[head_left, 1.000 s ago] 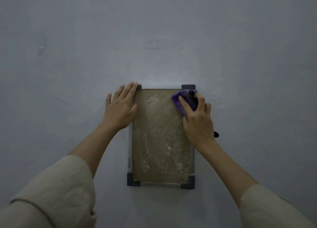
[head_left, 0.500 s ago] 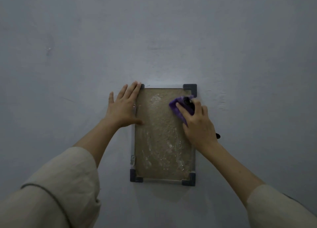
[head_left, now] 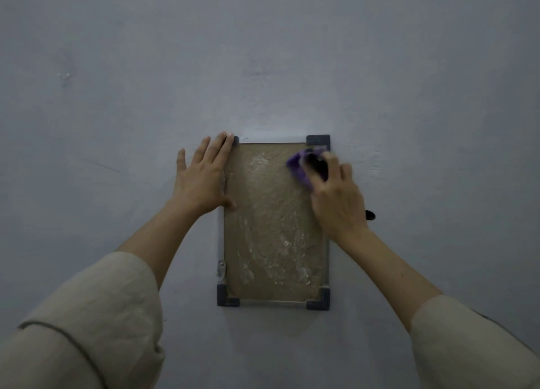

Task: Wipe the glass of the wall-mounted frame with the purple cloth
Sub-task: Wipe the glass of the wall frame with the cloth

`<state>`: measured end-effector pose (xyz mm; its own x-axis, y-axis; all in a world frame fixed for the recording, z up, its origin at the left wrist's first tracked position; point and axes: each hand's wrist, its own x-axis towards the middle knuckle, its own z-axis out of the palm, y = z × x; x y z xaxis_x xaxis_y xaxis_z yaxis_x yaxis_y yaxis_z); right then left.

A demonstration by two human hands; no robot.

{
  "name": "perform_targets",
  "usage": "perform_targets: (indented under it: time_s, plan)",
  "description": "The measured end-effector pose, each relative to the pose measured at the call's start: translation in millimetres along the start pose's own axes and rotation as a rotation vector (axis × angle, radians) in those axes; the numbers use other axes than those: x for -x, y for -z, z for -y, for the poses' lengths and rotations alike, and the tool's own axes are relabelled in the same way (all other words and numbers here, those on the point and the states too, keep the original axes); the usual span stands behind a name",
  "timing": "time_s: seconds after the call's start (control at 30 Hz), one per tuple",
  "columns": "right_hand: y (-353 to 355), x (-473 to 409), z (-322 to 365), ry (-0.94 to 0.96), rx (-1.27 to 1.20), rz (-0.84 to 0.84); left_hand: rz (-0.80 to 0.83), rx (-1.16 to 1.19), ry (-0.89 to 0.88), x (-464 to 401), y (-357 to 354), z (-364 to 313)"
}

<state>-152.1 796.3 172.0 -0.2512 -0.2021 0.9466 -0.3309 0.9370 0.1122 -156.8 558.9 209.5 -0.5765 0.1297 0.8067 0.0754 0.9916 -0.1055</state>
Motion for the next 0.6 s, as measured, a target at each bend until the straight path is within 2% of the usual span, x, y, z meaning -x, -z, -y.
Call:
perform_targets:
  time_s: [0.07, 0.1, 0.27, 0.4, 0.43, 0.53, 0.57, 0.6]
  plan:
    - [2.5, -9.2, -0.2, -0.181, -0.027, -0.051, 0.0, 0.004, 0.001, 0.5, 0.2, -0.3]
    - [1.6, -9.5, 3.3, -0.197, -0.028, -0.048, -0.002, 0.009, 0.003, 0.7, 0.2, -0.6]
    - [-1.5, -2.0, 4.2, 0.147, -0.001, 0.048, -0.003, 0.011, 0.0, 2.0, 1.1, -0.9]
    - [4.5, -24.1, 1.9, -0.154, -0.052, -0.05, 0.004, 0.025, -0.002, 2.2, 2.4, -1.5]
    - [3.1, -24.3, 9.3, -0.148, -0.055, -0.045, 0.002, 0.023, -0.002, 2.1, 2.4, -1.5]
    - [-6.8, -13.8, 26.1, 0.163, -0.017, 0.065, 0.001, 0.016, -0.003, 1.9, 2.6, -1.5]
    - [-7.7, -13.0, 24.9, 0.226, -0.003, 0.085, 0.0, 0.016, -0.004, 1.8, 2.6, -1.3]
    - [-7.1, -15.9, 21.3, 0.208, -0.007, 0.076, -0.001, 0.016, -0.004, 1.8, 2.6, -1.3]
